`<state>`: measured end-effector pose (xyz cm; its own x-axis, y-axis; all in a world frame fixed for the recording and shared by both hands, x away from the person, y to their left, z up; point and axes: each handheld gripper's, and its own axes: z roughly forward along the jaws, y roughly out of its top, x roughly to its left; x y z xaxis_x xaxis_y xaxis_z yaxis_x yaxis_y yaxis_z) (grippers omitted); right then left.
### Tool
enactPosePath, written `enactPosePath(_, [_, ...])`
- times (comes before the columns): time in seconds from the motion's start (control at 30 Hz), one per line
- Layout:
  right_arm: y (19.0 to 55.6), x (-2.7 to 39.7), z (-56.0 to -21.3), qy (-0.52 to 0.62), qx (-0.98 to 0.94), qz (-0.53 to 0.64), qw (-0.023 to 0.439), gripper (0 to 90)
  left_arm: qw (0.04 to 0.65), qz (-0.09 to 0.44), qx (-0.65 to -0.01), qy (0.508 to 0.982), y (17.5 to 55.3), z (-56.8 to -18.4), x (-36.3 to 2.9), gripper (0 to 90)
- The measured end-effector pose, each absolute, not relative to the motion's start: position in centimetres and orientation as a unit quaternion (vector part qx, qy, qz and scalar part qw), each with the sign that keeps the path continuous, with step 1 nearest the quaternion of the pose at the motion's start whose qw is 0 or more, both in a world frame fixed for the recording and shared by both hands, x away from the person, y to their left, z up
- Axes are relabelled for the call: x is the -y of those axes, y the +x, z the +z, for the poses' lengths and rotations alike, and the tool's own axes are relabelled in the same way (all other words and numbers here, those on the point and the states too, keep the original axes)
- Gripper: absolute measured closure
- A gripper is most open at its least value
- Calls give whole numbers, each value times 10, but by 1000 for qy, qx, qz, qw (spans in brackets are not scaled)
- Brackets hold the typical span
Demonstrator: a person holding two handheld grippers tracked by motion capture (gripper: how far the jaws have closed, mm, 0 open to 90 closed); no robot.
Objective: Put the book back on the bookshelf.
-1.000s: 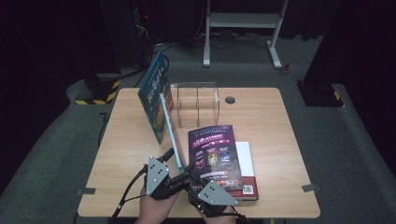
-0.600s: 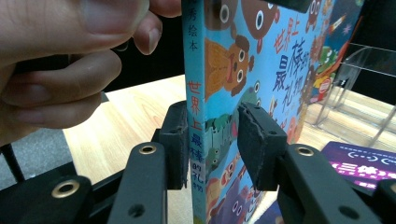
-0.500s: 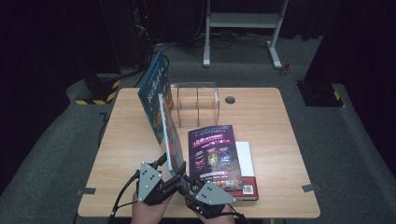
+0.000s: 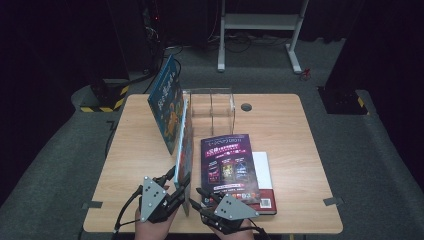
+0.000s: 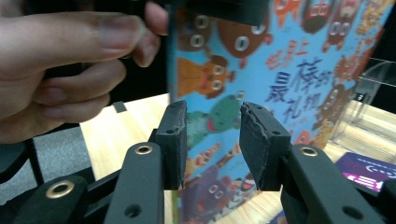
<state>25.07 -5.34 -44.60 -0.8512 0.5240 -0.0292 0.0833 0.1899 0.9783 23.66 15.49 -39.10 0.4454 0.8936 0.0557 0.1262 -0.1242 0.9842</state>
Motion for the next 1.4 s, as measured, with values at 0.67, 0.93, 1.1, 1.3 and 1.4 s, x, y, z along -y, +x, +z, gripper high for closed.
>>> enactPosePath(0.67, [255, 54, -449, 214, -754, 593, 185, 617, 518, 386, -392, 655, 245, -387, -186, 684])
enactPosePath(0.93, [255, 54, -450, 215, -755, 590, 187, 619, 512, 391, -393, 655, 248, -386, -193, 714])
enactPosePath(1.1, [255, 54, -450, 216, -756, 589, 187, 620, 510, 393, -395, 655, 249, -385, -198, 758])
enactPosePath(1.3, [256, 54, -451, 217, -757, 588, 187, 621, 510, 388, -391, 661, 252, -385, -205, 781])
enactPosePath(1.4, [255, 54, -451, 217, -757, 587, 188, 621, 511, 386, -398, 657, 253, -385, -209, 779])
